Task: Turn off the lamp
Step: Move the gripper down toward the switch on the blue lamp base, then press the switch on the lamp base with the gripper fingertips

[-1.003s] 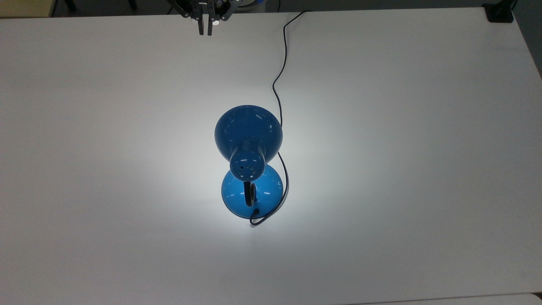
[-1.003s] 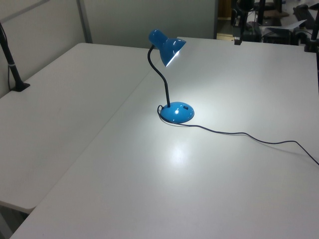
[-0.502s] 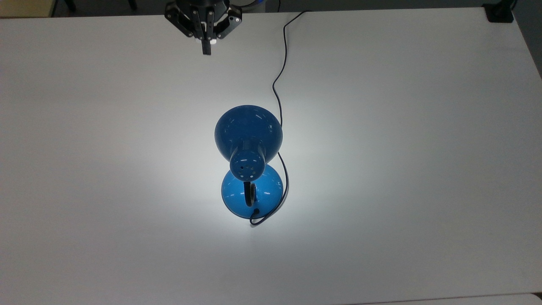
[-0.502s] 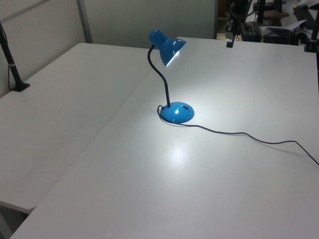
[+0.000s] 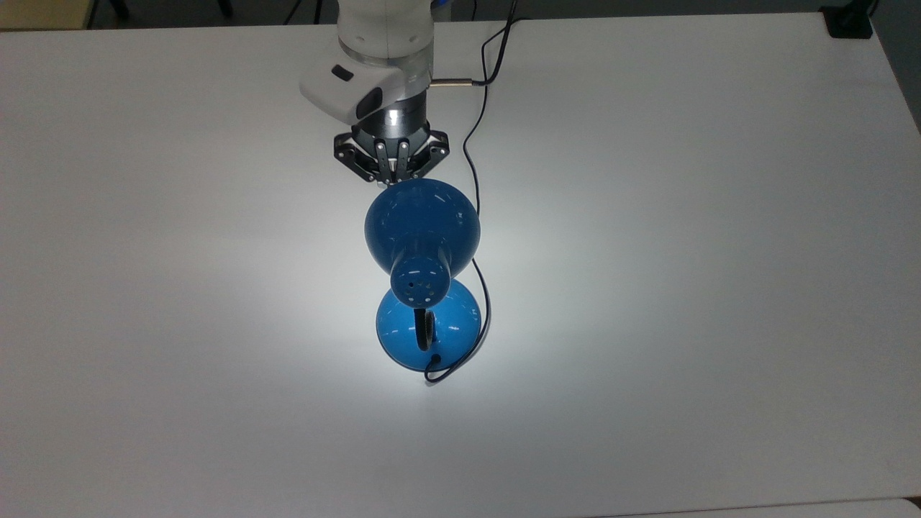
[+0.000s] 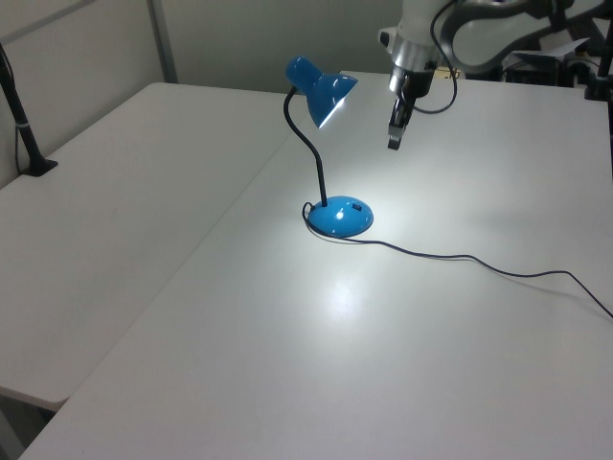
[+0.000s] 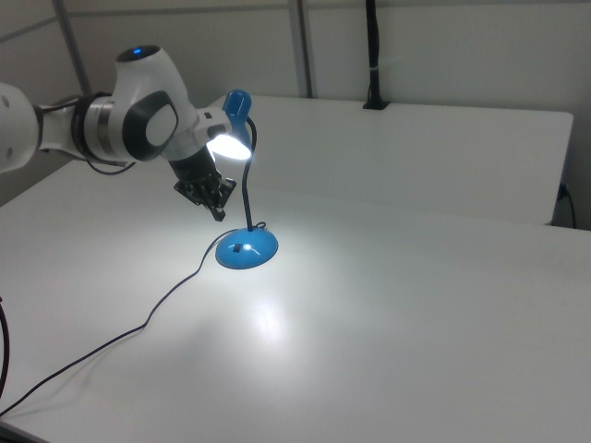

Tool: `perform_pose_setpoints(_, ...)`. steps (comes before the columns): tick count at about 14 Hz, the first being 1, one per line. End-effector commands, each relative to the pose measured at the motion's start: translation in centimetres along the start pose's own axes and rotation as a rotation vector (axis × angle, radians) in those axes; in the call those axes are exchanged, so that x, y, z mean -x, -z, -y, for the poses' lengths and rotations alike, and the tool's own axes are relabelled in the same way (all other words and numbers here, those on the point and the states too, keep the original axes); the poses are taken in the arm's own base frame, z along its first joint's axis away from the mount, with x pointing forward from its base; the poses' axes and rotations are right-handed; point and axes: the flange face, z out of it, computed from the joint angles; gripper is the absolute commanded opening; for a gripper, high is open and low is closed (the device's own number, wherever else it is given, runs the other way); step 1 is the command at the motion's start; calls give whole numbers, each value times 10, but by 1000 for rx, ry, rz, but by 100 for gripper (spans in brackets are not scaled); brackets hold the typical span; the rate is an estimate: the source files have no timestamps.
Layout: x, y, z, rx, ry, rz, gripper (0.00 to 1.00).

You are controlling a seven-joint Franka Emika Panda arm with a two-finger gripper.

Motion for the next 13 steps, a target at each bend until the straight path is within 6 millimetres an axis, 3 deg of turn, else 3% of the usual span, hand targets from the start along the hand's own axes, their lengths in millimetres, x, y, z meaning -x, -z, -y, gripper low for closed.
perform_pose_setpoints(1,-1,-51,17,-12,44,-75,0)
perform_pose_setpoints(3,-6,-78,19,-18,52,-125,0)
perform_pose_setpoints(6,-6,-99,19,-16,120,-127,0)
perform_pose_setpoints(13,-7,-119,27,-20,136,-146,0)
